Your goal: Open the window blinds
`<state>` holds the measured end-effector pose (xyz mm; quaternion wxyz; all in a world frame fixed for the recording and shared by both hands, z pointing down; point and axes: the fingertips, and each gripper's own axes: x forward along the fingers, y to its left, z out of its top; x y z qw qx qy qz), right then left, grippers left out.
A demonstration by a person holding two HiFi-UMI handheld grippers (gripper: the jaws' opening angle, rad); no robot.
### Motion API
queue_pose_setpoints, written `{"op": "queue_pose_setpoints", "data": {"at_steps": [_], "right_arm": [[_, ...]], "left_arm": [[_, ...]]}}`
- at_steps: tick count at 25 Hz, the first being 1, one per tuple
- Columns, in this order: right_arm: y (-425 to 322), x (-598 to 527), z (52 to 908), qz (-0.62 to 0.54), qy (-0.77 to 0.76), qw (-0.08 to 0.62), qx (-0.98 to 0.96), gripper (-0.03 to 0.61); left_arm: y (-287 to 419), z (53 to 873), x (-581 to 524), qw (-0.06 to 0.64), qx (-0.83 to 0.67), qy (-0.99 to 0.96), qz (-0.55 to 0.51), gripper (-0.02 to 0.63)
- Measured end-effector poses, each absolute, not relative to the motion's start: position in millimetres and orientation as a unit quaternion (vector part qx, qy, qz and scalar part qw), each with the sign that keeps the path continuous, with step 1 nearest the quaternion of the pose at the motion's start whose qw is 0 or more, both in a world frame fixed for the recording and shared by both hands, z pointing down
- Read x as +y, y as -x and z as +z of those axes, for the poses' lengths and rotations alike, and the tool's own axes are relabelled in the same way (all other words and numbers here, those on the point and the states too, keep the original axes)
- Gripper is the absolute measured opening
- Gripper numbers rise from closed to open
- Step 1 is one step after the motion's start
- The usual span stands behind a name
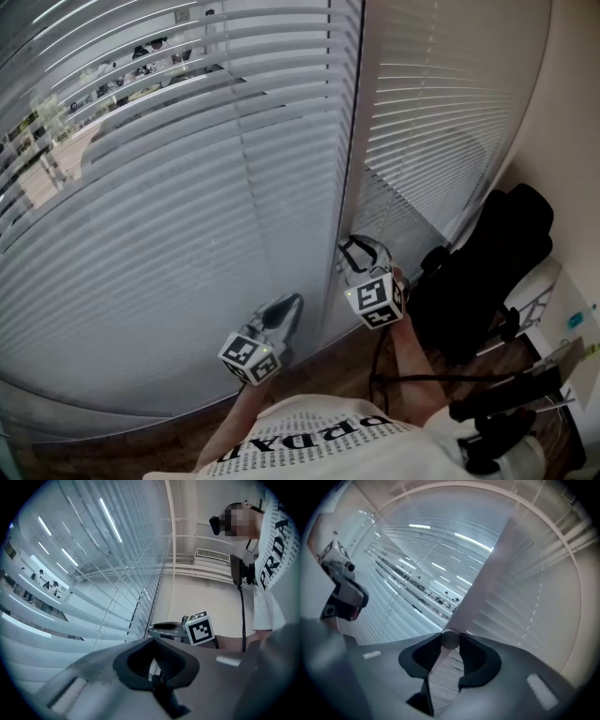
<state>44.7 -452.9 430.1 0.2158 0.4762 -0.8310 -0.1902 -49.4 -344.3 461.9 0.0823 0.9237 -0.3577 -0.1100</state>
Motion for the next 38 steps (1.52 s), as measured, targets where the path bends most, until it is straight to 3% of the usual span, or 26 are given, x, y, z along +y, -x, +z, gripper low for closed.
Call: {"op": "queue_pose_setpoints", "data": {"at_steps": [13, 18, 28, 38], "right_arm": [[-51.7, -458.2, 429.7, -0.045, -0.477, 0.112, -0.871, 0.130], [-51.4, -457.0, 428.5, -0.053, -0.479, 0.090, -0.871, 0.134], [-41.3, -449.4, 424.1, -0.273, -0.470, 0.236, -0.805, 0.152], [-43.2, -450.0, 426.3, -0.206, -0.475, 0.187, -0.835, 0.132]], "left_arm": [[46.8, 462.0, -342.7, 0.086, -0.355, -0.925, -0.108, -0.003], [44.8, 461.6, -340.1, 0.087, -0.353, -0.925, -0.108, -0.003], [45.7, 463.2, -338.7, 0.088, -0.354, -0.925, -0.109, -0.003], [45.6, 465.9, -337.5, 0.091, -0.357, -0.923, -0.108, -0.003]]}}
